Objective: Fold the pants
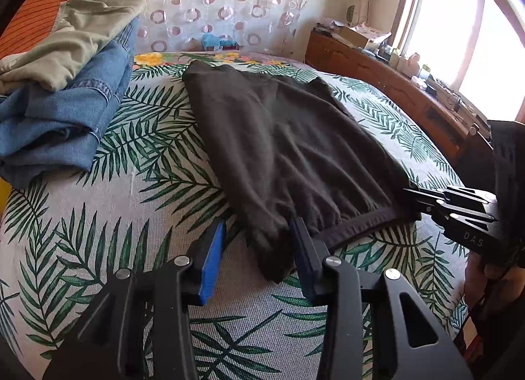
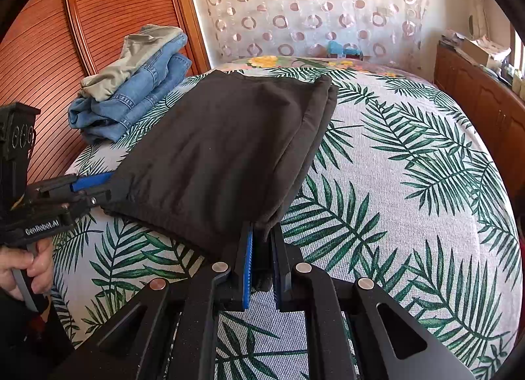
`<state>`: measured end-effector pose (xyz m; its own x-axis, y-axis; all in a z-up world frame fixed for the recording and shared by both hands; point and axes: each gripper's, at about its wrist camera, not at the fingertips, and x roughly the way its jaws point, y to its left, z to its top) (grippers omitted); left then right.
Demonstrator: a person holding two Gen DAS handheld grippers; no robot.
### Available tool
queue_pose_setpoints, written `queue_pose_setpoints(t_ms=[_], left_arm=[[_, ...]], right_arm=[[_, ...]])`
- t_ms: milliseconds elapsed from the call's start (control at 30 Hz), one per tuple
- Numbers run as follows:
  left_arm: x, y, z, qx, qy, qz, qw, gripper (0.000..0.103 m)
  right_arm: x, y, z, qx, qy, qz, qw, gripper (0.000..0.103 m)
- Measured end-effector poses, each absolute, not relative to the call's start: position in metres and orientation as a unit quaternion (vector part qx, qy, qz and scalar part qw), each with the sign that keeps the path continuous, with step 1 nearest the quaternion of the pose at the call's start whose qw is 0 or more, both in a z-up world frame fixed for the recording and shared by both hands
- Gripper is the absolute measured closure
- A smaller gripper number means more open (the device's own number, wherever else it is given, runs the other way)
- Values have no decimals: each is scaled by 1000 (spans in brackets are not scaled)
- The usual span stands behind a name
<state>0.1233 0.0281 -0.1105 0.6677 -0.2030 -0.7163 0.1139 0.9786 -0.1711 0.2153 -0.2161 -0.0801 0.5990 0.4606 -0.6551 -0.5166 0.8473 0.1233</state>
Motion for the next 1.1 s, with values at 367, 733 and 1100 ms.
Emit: queue_pose_setpoints(t_ms=[367, 733, 1100], left_arm=[[123, 25, -111, -45, 398, -80, 913, 62], [121, 26, -111, -52, 397, -91, 912, 77], [113, 36, -106, -101, 387, -120, 909, 93]], right_arm=[[215, -217, -81, -35, 355, 274, 893, 93], [212, -211, -80, -52, 351, 266, 896, 93], [209, -209, -78, -61, 346, 271, 896, 95]])
